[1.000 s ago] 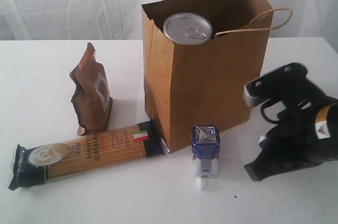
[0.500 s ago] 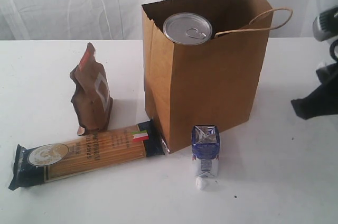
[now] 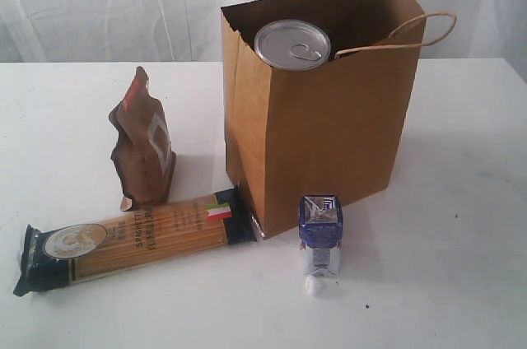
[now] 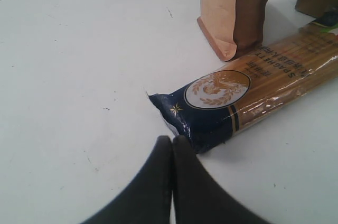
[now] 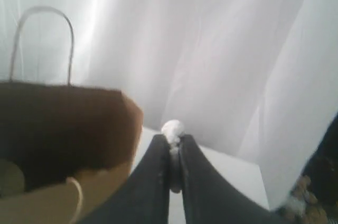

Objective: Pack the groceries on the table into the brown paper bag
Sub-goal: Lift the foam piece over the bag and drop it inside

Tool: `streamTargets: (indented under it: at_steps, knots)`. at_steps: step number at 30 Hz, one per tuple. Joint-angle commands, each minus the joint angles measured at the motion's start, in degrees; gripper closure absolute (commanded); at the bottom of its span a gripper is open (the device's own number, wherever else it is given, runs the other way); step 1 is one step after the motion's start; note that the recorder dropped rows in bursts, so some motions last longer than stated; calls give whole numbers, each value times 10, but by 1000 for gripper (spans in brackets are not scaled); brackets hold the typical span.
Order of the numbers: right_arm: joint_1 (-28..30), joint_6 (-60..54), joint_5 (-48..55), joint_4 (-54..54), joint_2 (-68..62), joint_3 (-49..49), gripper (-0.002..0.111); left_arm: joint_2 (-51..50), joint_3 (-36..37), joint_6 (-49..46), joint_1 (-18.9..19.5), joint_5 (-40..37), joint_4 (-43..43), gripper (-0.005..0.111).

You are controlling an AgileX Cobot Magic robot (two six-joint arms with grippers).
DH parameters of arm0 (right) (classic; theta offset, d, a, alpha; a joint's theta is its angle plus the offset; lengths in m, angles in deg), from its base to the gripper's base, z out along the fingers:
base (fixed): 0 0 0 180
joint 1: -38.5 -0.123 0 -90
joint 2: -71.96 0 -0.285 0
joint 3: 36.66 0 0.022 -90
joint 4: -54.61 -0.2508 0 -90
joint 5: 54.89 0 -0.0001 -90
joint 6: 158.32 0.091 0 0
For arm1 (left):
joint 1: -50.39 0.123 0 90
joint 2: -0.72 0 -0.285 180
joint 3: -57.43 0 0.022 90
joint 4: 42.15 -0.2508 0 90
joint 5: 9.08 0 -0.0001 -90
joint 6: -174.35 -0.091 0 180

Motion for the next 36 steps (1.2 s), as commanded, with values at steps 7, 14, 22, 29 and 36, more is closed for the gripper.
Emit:
streamTargets:
  at_steps: [7, 14, 22, 29, 36]
  knots:
    - [1, 5, -142, -12, -39, 17, 108, 3, 1, 1, 2, -2, 1, 107]
    - [1, 41, -151, -22, -112, 17, 108, 3, 1, 1, 2, -2, 1, 107]
    - [4, 86, -137, -22, -210, 52, 108, 3, 1, 1, 2, -2, 1, 107]
    - [32, 151, -104, -53, -260, 103, 108, 3, 1, 1, 2, -2, 1, 107]
    - [35, 88, -128, -106, -295, 119, 108, 3, 1, 1, 2, -2, 1, 107]
